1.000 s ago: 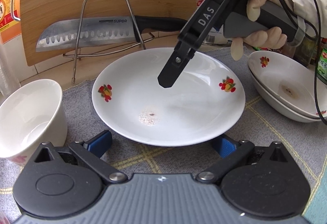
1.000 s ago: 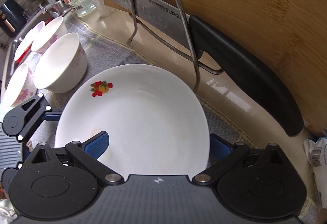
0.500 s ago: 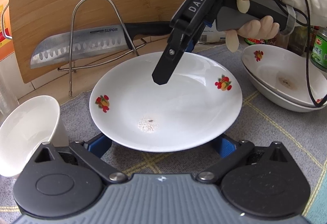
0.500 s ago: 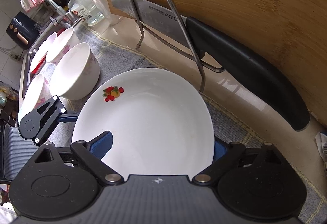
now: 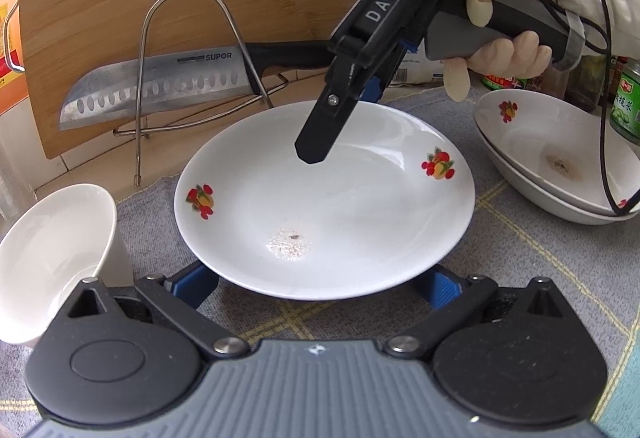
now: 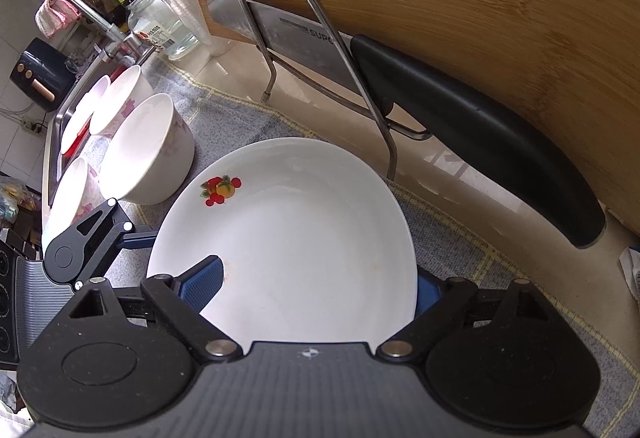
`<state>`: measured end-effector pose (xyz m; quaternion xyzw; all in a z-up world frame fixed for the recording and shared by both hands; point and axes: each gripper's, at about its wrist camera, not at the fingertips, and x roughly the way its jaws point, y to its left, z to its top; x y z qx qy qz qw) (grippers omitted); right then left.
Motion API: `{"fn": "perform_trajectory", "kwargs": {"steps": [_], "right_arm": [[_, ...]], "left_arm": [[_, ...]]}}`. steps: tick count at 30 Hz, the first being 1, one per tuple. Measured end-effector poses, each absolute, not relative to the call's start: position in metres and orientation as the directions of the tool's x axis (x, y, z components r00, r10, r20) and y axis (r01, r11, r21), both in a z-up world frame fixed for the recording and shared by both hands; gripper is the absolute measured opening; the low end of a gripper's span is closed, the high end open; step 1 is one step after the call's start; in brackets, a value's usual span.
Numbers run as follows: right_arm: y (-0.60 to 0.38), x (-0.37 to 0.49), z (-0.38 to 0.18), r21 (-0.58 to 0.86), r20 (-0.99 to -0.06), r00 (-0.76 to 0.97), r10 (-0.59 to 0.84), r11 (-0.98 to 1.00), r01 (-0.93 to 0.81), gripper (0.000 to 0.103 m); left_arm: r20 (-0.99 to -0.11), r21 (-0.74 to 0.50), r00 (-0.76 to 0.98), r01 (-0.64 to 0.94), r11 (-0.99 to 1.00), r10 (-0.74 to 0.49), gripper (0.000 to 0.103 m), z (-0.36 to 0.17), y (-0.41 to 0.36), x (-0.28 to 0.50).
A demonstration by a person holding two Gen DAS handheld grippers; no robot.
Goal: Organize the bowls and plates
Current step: 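Lift the fruit-decal plate with the right gripper and carry it along the towel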
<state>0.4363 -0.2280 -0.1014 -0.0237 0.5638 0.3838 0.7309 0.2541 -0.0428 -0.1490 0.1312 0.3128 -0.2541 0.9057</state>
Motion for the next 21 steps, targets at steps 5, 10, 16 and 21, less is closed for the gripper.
{"fn": "perform_trajectory", "kwargs": {"steps": [5, 10, 16, 21], "right_arm": [[-0.2246, 0.4347, -0.1015, 0.377, -0.851, 0.077, 0.520, 0.705, -0.601, 0.097], [-0.2263, 0.4396, -0.1022, 0.390, -0.840, 0.074, 0.537, 0.695, -0.604, 0.097], [-0.2238, 0.4440, -0.1017, 0.375, -0.838, 0.098, 0.538, 0.696, -0.612, 0.097], [-0.2218, 0.4429, -0.1016, 0.376, -0.838, 0.089, 0.538, 0.689, -0.619, 0.097]], "left_arm": [[-0.635, 0.063, 0.671, 0.539, 0.840, -0.383, 0.103, -0.1494, -0.0429, 0.2569], [-0.629, 0.062, 0.675, 0.538, 0.841, -0.386, 0.103, -0.1504, -0.0426, 0.2579], [-0.626, 0.063, 0.676, 0.541, 0.839, -0.389, 0.103, -0.1510, -0.0426, 0.2578], [-0.625, 0.061, 0.675, 0.542, 0.838, -0.391, 0.103, -0.1514, -0.0418, 0.2579]]}}
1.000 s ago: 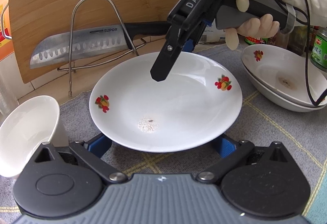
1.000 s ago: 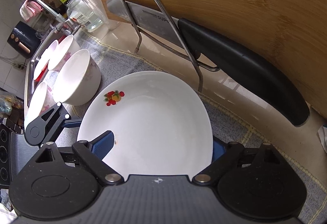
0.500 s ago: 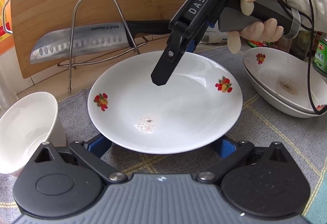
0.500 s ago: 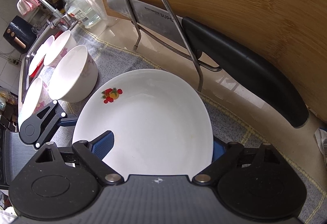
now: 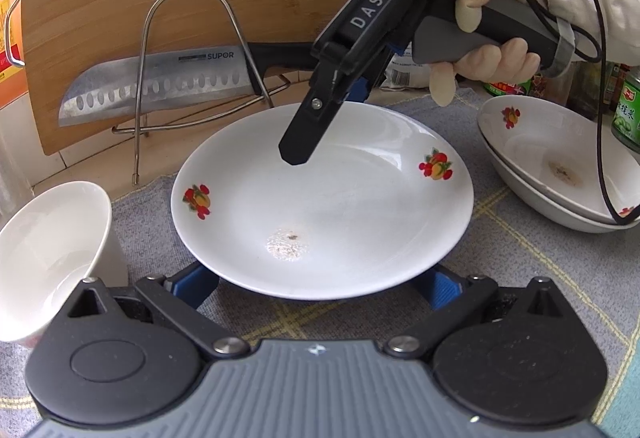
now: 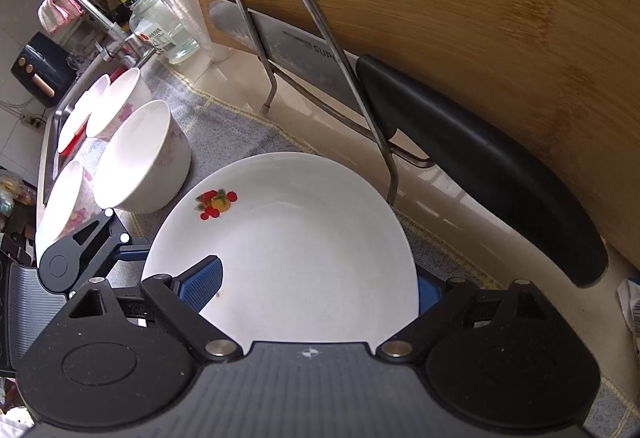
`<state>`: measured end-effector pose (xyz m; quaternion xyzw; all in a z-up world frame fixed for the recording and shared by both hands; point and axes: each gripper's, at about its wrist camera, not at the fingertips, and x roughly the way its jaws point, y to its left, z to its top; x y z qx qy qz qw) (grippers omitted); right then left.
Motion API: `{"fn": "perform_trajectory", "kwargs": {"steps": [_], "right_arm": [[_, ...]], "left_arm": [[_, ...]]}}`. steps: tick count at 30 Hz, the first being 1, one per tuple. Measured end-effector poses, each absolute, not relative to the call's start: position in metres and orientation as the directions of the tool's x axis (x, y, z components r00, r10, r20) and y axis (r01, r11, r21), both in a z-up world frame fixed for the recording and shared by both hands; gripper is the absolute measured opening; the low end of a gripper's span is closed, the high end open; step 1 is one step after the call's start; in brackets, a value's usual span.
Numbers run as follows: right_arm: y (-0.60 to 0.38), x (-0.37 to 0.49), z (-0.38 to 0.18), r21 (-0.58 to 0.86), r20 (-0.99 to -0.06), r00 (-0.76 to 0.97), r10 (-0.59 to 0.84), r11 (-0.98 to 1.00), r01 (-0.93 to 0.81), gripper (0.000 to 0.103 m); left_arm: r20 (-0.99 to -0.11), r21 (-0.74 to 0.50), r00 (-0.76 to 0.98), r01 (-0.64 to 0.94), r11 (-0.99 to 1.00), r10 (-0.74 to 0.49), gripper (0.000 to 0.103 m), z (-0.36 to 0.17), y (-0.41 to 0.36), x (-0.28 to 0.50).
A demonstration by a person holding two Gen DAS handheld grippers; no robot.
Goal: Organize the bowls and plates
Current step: 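Lift the fruit-decal plate with the right gripper and carry it along the towel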
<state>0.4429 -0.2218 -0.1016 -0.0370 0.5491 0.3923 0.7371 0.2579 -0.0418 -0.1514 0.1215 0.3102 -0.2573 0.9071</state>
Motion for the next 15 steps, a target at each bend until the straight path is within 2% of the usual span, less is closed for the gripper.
{"fn": "perform_trajectory", "kwargs": {"steps": [15], "right_arm": [[-0.227, 0.425, -0.090, 0.414, -0.819, 0.074, 0.569, 0.676, -0.609, 0.096]], "left_arm": [[-0.630, 0.095, 0.680, 0.546, 0.832, -0.375, 0.102, -0.141, -0.040, 0.245]]}}
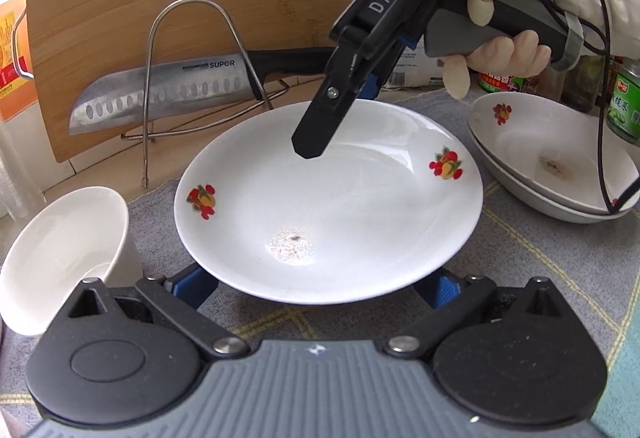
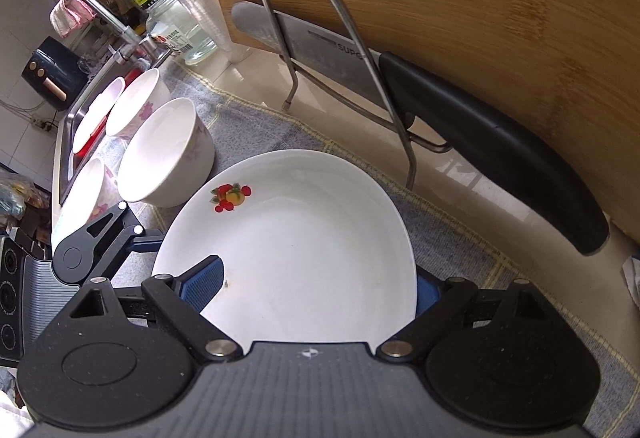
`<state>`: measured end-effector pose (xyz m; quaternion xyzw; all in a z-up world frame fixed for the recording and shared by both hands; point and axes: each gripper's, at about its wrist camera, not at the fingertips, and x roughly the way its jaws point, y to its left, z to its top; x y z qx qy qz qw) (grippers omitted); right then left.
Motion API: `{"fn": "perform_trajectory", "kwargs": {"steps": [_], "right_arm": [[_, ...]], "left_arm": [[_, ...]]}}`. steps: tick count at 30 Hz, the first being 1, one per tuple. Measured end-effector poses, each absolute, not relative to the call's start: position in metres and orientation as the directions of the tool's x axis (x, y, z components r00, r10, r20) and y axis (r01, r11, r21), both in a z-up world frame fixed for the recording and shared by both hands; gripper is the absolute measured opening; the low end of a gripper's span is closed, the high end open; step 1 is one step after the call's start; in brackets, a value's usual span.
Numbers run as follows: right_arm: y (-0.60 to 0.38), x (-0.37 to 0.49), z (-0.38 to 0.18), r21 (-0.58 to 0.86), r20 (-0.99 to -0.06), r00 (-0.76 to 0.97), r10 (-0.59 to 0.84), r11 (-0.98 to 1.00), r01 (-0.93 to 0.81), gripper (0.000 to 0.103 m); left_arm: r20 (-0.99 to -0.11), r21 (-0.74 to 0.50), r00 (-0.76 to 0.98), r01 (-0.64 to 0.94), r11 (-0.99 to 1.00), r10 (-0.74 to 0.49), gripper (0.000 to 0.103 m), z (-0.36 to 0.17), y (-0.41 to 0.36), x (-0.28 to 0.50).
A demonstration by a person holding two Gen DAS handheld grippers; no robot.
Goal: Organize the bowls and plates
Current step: 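Lift the fruit-decal plate with the right gripper and carry it along the towel, then bring the held plate with the right gripper over the two stacked plates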
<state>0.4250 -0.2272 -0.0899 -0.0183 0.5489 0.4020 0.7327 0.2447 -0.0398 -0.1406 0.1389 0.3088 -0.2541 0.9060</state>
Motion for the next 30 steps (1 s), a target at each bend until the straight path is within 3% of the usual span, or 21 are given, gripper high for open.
{"fn": "perform_trajectory", "kwargs": {"steps": [14, 30], "right_arm": [[-0.224, 0.386, -0.066, 0.404, -0.814, 0.092, 0.574, 0.672, -0.621, 0.096], [-0.268, 0.327, -0.040, 0.371, -0.807, 0.211, 0.551, 0.752, -0.545, 0.096]], "left_arm": [[-0.638, 0.109, 0.670, 0.567, 0.817, -0.380, 0.102, -0.118, -0.040, 0.212], [-0.619, 0.127, 0.628, 0.673, 0.729, -0.472, 0.102, -0.100, -0.066, 0.188]]}}
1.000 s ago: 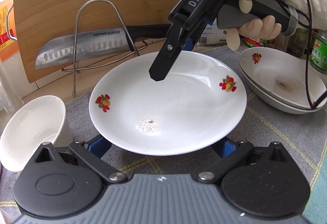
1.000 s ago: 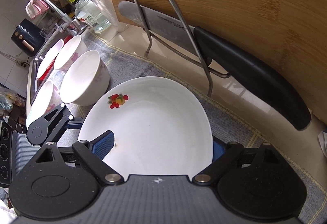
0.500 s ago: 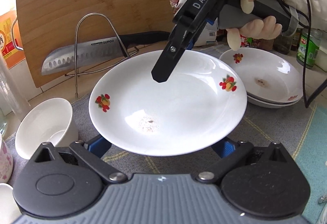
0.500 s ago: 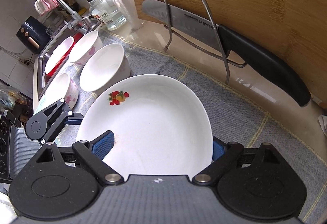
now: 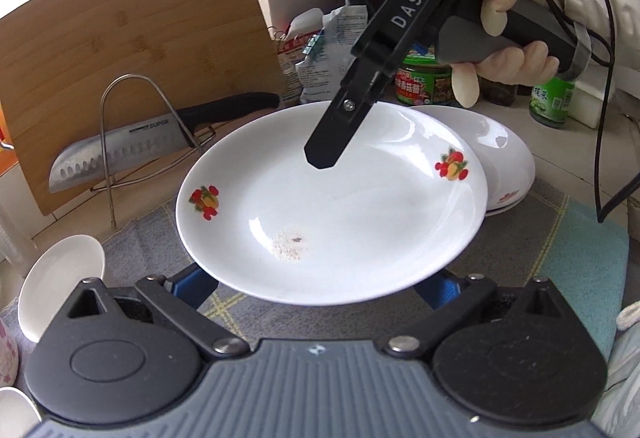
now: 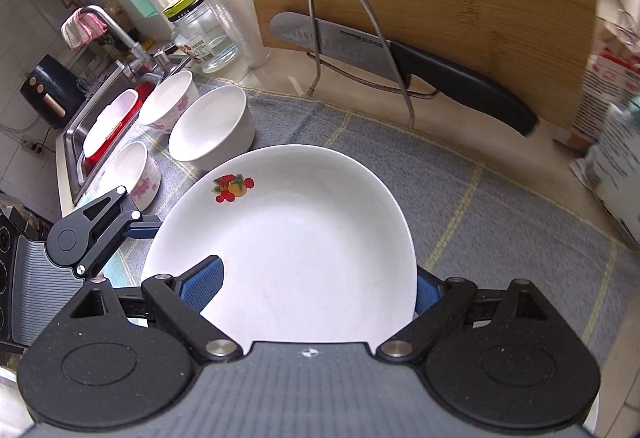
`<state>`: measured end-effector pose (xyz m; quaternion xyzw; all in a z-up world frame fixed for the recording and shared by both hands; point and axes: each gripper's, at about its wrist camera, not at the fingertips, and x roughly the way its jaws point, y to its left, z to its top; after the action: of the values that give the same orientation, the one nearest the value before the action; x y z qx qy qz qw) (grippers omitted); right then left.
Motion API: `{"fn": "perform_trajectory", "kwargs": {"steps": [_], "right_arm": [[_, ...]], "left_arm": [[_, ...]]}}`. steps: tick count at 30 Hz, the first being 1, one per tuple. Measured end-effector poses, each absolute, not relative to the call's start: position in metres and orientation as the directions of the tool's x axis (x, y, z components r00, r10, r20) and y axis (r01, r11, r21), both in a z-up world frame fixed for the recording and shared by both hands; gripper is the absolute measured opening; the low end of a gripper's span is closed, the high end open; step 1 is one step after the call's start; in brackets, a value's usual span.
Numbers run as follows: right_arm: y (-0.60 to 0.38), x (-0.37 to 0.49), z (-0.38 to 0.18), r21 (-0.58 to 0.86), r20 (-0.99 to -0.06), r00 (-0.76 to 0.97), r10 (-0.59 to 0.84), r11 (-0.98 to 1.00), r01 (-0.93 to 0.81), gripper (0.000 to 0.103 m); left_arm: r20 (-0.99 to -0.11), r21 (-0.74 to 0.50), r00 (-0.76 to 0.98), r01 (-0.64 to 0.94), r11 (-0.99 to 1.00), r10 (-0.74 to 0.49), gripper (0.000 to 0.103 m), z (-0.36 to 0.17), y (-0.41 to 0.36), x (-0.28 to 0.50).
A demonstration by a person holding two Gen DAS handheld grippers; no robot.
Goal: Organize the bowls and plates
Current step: 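Bring the held plate with the right gripper over the two stacked plates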
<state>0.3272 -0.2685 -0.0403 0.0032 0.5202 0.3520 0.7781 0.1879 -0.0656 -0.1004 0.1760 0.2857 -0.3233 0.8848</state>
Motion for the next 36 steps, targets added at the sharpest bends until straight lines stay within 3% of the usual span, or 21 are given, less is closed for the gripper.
{"fn": "perform_trajectory", "kwargs": {"steps": [24, 36], "right_arm": [[-0.368, 0.243, -0.036, 0.361, -0.812, 0.378, 0.446, 0.891, -0.277, 0.096], [-0.386, 0.241, -0.050, 0.357, -0.828, 0.380, 0.413, 0.910, -0.213, 0.096]], "left_arm": [[-0.616, 0.140, 0.462, 0.861, 0.489, -0.638, 0.102, -0.098, -0.128, 0.194], [-0.649, 0.137, 0.419, 0.886, 0.444, -0.636, 0.102, -0.110, -0.145, 0.203]]}}
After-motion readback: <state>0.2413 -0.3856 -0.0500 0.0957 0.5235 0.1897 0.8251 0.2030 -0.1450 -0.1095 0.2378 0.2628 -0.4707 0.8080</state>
